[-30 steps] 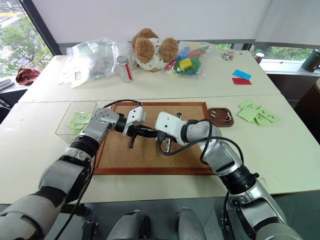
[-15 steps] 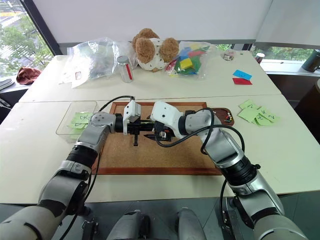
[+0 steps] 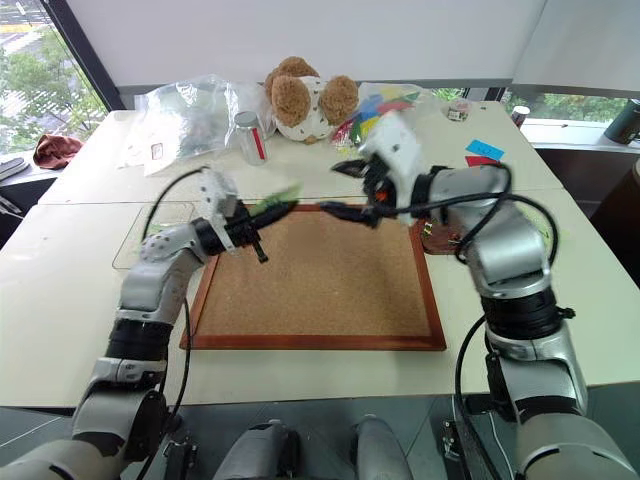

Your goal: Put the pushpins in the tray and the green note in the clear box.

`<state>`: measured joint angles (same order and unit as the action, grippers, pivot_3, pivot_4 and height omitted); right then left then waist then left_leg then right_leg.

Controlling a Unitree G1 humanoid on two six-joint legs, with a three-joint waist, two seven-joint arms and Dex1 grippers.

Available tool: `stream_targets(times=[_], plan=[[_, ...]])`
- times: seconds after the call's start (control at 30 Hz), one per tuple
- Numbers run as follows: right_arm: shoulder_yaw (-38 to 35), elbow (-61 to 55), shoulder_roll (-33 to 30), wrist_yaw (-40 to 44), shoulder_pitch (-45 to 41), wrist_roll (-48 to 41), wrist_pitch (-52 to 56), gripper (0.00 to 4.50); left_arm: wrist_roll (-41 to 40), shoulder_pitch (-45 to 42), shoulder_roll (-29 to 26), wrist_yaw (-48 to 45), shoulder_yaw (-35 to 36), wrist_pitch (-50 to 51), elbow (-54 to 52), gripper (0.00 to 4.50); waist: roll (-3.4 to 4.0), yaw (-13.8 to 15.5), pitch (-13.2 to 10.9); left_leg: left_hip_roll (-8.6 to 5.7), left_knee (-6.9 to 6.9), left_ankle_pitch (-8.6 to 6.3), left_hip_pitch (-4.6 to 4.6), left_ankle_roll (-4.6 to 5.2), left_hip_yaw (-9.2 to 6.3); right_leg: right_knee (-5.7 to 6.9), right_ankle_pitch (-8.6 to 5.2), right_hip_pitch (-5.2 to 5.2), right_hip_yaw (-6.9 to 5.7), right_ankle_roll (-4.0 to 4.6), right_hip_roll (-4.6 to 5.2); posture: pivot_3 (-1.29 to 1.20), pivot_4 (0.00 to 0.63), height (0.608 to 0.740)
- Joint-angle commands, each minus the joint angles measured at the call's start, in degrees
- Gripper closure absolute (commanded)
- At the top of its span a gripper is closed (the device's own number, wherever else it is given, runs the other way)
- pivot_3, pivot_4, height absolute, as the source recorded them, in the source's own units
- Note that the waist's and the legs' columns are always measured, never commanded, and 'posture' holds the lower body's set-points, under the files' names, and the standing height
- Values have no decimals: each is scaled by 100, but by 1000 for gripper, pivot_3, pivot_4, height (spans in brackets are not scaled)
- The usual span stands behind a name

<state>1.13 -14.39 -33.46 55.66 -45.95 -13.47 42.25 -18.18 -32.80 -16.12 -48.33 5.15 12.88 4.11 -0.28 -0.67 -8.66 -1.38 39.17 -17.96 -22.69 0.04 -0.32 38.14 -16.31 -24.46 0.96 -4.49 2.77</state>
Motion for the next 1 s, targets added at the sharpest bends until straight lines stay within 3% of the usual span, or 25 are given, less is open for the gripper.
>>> stream_targets(times=[0.03, 0.2, 0.37, 0.77, 0.97, 1.0], plan=[[-279, -237, -223, 169, 148, -517, 212, 1375, 53, 182, 50, 1391, 570, 392, -1020, 4500, 0, 1, 0, 0, 0, 0, 0, 0, 0, 0, 0, 0, 0, 0, 0, 0, 150, 740], [-110, -275, -460, 361, 420, -792, 205, 1375, 363, 615, 132, 3307, 1400, 1101, -2066, 4500, 0, -14, 0, 0, -1, -1, 0, 1, 1, 0, 0, 0, 3, 0, 0, 0, 150, 740], [64, -188, -443, 341, 411, -876, 99, 1375, 47, 709, 164, 4325, 2171, 1890, -2409, 4500, -1, 17, 0, 0, 0, 0, 2, 0, 1, 2, 0, 1, 2, 0, -1, 0, 150, 740], [250, -177, -469, 231, 429, -882, -58, 1375, -1178, 511, 679, 5252, 2892, 2926, -1844, 4500, -5, 34, 0, -1, 1, 12, 1, -25, 0, -3, 0, 4, 1, -1, 2, 0, 150, 740], [292, -233, -483, 159, 499, -853, -85, 1375, -1172, 410, 657, 5577, 2743, 2987, -1555, 4500, -6, 14, 0, -1, 0, 16, 1, -31, 0, -3, 0, 4, 1, -1, 1, 0, 150, 740], [293, -244, -485, 142, 513, -852, -89, 1324, -1146, 404, 631, 5634, 2709, 3020, -1523, 4250, -6, 11, 0, -1, -1, 17, 1, -33, 0, -3, 0, 4, 1, -1, 1, 0, 150, 740]])
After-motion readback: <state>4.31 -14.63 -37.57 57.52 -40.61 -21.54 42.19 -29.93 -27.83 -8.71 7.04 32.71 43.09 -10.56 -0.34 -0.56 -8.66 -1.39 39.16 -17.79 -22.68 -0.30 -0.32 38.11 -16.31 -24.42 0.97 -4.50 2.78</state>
